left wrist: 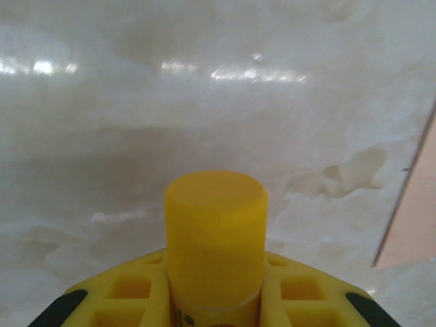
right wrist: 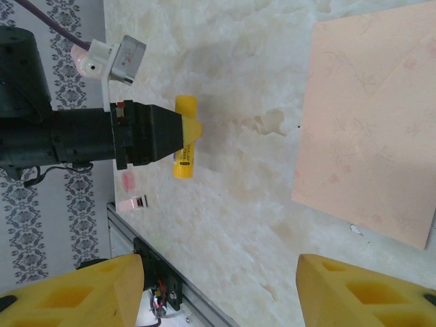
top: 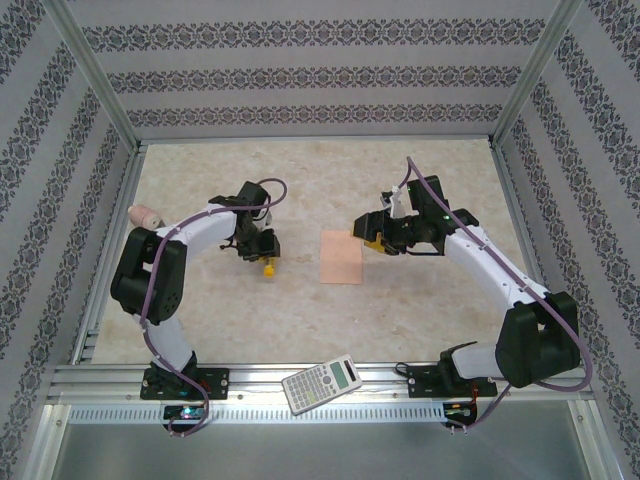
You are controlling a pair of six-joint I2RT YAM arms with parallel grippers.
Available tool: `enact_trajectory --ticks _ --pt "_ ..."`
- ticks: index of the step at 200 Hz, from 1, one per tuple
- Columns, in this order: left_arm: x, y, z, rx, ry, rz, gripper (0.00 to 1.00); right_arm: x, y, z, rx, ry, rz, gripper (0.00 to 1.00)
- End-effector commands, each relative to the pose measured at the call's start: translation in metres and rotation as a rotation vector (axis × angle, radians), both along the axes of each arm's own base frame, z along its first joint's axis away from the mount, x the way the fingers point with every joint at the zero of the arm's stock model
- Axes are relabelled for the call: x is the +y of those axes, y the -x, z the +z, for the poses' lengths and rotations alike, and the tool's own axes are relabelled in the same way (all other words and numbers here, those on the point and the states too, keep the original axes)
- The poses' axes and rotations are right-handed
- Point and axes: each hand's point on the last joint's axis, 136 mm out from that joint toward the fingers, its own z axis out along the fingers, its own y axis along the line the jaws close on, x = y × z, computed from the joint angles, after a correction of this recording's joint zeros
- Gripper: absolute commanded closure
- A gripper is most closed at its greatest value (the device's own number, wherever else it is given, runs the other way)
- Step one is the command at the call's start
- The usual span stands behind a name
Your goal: Place the letter into the envelope and seal it
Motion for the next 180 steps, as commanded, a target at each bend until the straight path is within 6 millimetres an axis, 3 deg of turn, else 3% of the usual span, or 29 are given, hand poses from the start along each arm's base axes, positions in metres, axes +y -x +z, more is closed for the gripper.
enact_trajectory --ticks 1,62,104,132,180 --pt "0.006 -0.002 -0.007 -0.011 -0.038 0.035 0.93 -0.006 -0.001 -0.009 -0.005 0.022 -0.006 0.39" --pt "0.009 0.000 -0.017 -0.010 -0.089 0.020 0.82 -0.008 0.001 -0.013 0.000 0.028 -0.011 0.39" --pt "0.011 0.004 -0.024 0.005 -0.113 0.015 0.79 -0.008 0.002 -0.016 0.004 0.033 -0.011 0.39" --pt "0.012 0.006 -0.027 0.011 -0.122 0.015 0.71 -0.009 0.003 -0.016 0.003 0.033 -0.010 0.39" --pt "0.014 0.008 -0.026 0.011 -0.137 0.019 0.49 -0.010 0.003 -0.017 0.005 0.033 -0.012 0.39"
